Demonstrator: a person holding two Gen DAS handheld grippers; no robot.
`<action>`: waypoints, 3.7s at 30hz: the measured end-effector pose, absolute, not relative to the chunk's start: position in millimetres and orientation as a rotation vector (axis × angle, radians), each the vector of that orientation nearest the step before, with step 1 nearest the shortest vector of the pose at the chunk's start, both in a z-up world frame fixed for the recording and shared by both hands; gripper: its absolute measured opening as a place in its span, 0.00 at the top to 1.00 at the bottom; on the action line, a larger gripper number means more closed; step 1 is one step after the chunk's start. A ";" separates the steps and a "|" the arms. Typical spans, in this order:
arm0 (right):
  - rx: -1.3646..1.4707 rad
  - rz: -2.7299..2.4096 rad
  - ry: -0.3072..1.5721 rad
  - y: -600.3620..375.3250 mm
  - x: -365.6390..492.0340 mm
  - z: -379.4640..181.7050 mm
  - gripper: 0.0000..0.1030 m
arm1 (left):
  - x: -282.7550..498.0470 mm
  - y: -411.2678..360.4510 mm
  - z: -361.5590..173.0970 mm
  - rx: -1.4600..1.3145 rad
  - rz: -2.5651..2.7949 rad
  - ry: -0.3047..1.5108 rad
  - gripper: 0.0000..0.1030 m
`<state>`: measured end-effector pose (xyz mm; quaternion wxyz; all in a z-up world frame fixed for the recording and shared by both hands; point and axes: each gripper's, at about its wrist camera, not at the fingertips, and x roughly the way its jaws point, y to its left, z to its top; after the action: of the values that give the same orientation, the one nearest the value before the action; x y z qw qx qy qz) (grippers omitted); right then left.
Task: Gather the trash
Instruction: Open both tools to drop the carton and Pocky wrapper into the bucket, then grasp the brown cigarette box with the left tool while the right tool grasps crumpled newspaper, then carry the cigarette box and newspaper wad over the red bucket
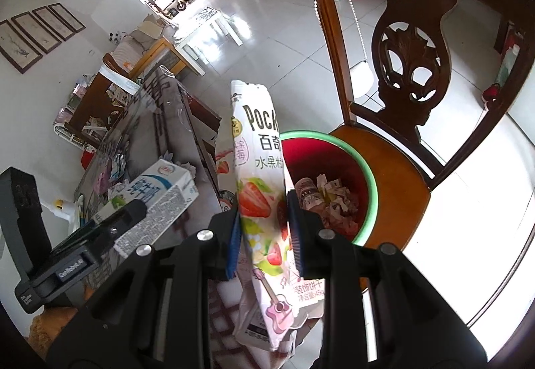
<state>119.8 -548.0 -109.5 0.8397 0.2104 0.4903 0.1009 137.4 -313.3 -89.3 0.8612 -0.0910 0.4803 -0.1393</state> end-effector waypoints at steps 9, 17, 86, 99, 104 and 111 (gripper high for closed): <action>0.467 0.225 1.034 -551.4 140.7 -115.9 0.54 | 152.7 -333.9 -104.7 -0.197 -0.302 1.059 0.33; 0.487 0.200 1.012 -554.7 148.4 -116.7 0.32 | 148.6 -311.5 -103.6 -0.231 -0.232 1.040 0.25; -0.154 0.444 1.249 -102.0 218.5 -183.7 0.40 | 11.1 42.7 -186.1 -0.395 0.107 1.160 0.57; -0.072 0.540 1.203 -128.4 176.7 -146.9 0.48 | 12.3 36.8 -188.3 -0.377 0.099 1.169 0.56; -0.057 0.553 1.189 -146.7 143.6 -135.3 0.48 | 11.7 32.2 -186.3 -0.374 0.078 1.158 0.59; 0.008 0.531 1.141 -172.8 106.6 -117.5 0.48 | 13.9 26.5 -171.6 -0.359 0.069 1.109 0.61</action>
<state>106.6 -172.8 -117.5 0.8084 0.0037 0.5337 0.2484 13.9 26.5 -171.6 0.8344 -0.1696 0.5235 0.0327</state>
